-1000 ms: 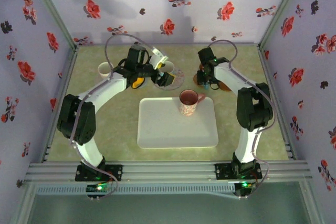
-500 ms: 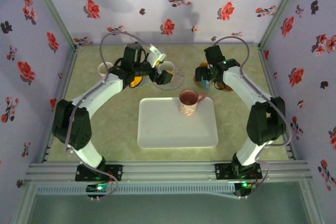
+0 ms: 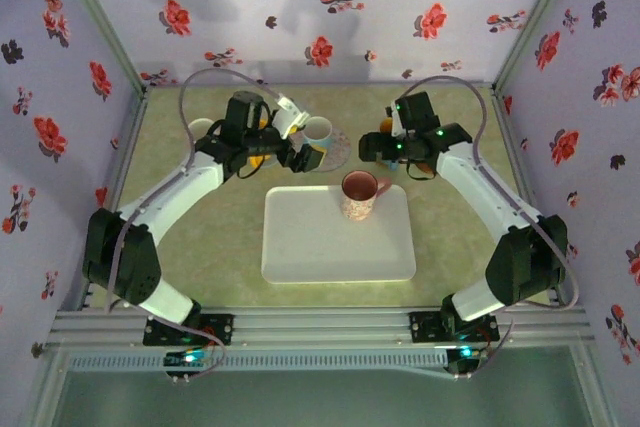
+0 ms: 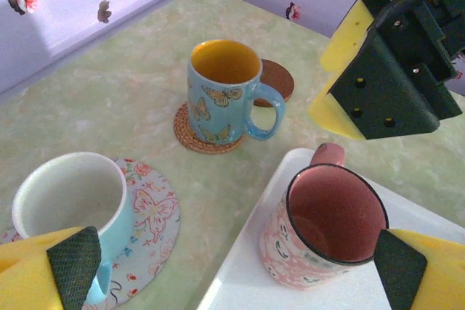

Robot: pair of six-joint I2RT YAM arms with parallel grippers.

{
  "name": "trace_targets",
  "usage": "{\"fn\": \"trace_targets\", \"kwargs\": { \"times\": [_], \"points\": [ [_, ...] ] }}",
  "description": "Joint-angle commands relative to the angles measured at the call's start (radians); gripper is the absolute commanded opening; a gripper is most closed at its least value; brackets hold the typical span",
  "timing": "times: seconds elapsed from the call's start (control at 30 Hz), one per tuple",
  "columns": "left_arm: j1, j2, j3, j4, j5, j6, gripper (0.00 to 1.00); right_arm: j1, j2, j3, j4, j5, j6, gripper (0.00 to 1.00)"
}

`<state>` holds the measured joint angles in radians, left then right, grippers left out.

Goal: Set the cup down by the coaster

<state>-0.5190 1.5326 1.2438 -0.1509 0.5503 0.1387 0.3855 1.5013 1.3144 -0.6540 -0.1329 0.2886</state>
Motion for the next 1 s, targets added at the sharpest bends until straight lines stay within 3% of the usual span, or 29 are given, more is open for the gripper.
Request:
{"fn": "trace_targets", "kwargs": {
  "times": [0.0, 0.67, 0.97],
  "points": [
    [-0.013, -0.047, -0.031, -0.021, -0.012, 0.019, 1.00, 0.006, -0.010, -0.033, 0.031, -0.097, 0.035, 1.00],
    [-0.027, -0.097, -0.115, -0.048, -0.070, 0.018, 1.00, 0.013, 0.175, 0.058, -0.047, -0.197, 0.007, 1.00],
    [-0.027, -0.077, -0.118, -0.036, -0.069, 0.020, 1.00, 0.023, 0.188, 0.057, -0.091, -0.216, -0.011, 1.00]
  ]
}}
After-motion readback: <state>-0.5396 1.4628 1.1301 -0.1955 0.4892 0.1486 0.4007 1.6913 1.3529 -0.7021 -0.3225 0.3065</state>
